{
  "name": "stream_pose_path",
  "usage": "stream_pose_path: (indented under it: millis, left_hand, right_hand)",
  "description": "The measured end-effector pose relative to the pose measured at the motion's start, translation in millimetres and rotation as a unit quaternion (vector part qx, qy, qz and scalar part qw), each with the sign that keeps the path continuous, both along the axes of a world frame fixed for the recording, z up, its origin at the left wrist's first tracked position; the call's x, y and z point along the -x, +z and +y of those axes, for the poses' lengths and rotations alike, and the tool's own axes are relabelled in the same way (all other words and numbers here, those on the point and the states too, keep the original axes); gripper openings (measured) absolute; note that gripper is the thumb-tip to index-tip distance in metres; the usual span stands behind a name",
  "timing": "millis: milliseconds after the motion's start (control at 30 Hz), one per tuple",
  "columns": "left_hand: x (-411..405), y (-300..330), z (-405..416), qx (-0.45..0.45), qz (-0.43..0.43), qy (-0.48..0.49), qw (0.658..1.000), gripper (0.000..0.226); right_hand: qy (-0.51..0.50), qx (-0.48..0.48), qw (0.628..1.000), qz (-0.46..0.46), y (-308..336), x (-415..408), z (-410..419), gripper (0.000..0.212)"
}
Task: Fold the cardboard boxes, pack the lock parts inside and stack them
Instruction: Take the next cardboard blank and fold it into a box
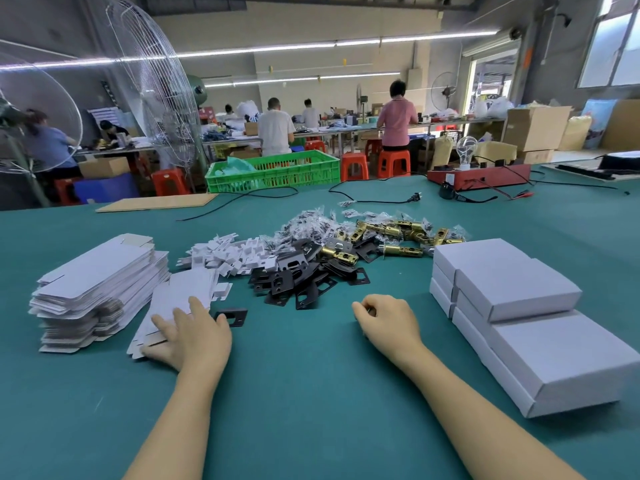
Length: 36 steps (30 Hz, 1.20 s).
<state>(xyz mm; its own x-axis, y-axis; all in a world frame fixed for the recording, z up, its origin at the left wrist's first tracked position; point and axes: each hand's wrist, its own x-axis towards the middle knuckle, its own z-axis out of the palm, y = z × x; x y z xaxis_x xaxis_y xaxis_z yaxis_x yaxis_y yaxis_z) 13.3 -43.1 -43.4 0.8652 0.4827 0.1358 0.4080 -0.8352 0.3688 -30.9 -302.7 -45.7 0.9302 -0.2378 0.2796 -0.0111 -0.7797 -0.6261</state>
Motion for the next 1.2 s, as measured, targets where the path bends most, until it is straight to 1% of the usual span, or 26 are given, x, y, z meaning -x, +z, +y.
stream_pose_path:
  millis: [67,133,200,267,333,433,500,533,567,633,667,700,767,833,900,967,1000,1067,1133,1167,1200]
  left_hand:
    - [-0.7,-1.3,2.1,-0.001,0.003,0.008,1.000,0.056]
    - [0.4,-2.0,4.6,-0.044,0.003,0.019,0.999,0.052]
    - [1.2,-2.4,7.4,-0.087,0.014,0.019,0.996,0.044]
    - [1.0,-2.1,7.5,-0.104,0.023,0.015,0.994,0.038]
    - [0.4,-2.0,6.4,-0.108,0.020,0.014,0.994,0.038]
    - [3.4,-0.9,6.0,-0.084,-0.035,0.020,0.996,0.040]
    - [4.7,2.4,4.2,-0.059,-0.125,0.004,0.990,0.034]
    - [6.1,4.0,1.7,-0.052,-0.196,-0.019,0.979,0.030]
    - [8.6,7.0,-3.3,-0.065,-0.279,-0.050,0.957,0.027]
    - [14.8,11.5,-17.5,-0.140,-0.430,-0.093,0.887,0.027]
    - [16.8,13.1,-26.4,-0.165,-0.481,-0.123,0.852,0.025]
    - [18.8,12.5,-36.2,-0.179,-0.514,-0.163,0.823,0.022]
    - [22.5,10.7,-55.3,-0.175,-0.550,-0.251,0.777,0.021]
    - [28.8,9.2,-72.3,-0.166,-0.553,-0.349,0.738,0.020]
    - [35.2,7.0,-86.4,-0.168,-0.542,-0.430,0.702,0.021]
    - [38.7,5.4,-94.9,-0.166,-0.514,-0.486,0.687,0.024]
    - [39.6,4.9,-97.0,-0.161,-0.500,-0.506,0.684,0.025]
    - [38.6,3.2,-96.2,-0.150,-0.471,-0.538,0.683,0.027]
    - [36.7,0.0,-93.3,-0.141,-0.431,-0.561,0.693,0.032]
    - [36.8,-1.9,-92.5,-0.130,-0.404,-0.560,0.712,0.035]
    - [37.4,-3.8,-92.1,-0.111,-0.371,-0.550,0.740,0.040]
  right_hand:
    - [0.003,0.004,1.000,0.003,-0.5,0.5,-0.1,0.035]
    - [0.007,0.005,1.000,0.001,-0.9,0.4,-0.4,0.036]
    - [0.009,0.004,1.000,0.000,-1.3,0.0,-0.9,0.035]
    - [0.007,0.001,1.000,0.002,-1.6,-0.3,-1.3,0.035]
    - [0.007,-0.001,1.000,0.004,-2.2,-0.8,-1.3,0.035]
    - [0.007,-0.006,1.000,0.007,-2.7,-2.0,-1.8,0.035]
    - [0.006,-0.009,1.000,0.006,-3.3,-2.7,-2.7,0.036]
    - [0.005,-0.012,1.000,0.001,-3.5,-2.7,-2.5,0.036]
    - [0.003,-0.017,1.000,-0.009,-3.7,-2.2,-2.0,0.037]
    - [0.002,-0.032,0.999,-0.039,-3.5,-0.8,-0.4,0.043]
    - [0.007,-0.045,0.998,-0.051,-2.4,0.3,0.7,0.049]
    - [0.019,-0.072,0.996,-0.054,-0.9,1.9,1.7,0.055]
    - [0.055,-0.171,0.983,-0.047,3.9,5.9,3.2,0.063]
    - [0.074,-0.264,0.961,-0.033,8.7,9.0,4.0,0.068]
    - [0.071,-0.325,0.943,-0.017,10.6,8.5,2.4,0.071]
    - [0.066,-0.370,0.927,0.000,10.2,4.8,-0.3,0.064]
    - [0.065,-0.382,0.922,0.006,9.2,2.7,-1.4,0.056]
    - [0.061,-0.394,0.917,0.012,7.8,-0.4,-3.5,0.036]
    - [0.059,-0.420,0.905,0.012,6.9,-1.6,-5.4,0.028]
    - [0.061,-0.439,0.896,0.008,7.2,-1.7,-6.3,0.028]
    - [0.064,-0.455,0.888,0.001,8.2,-1.5,-7.0,0.026]
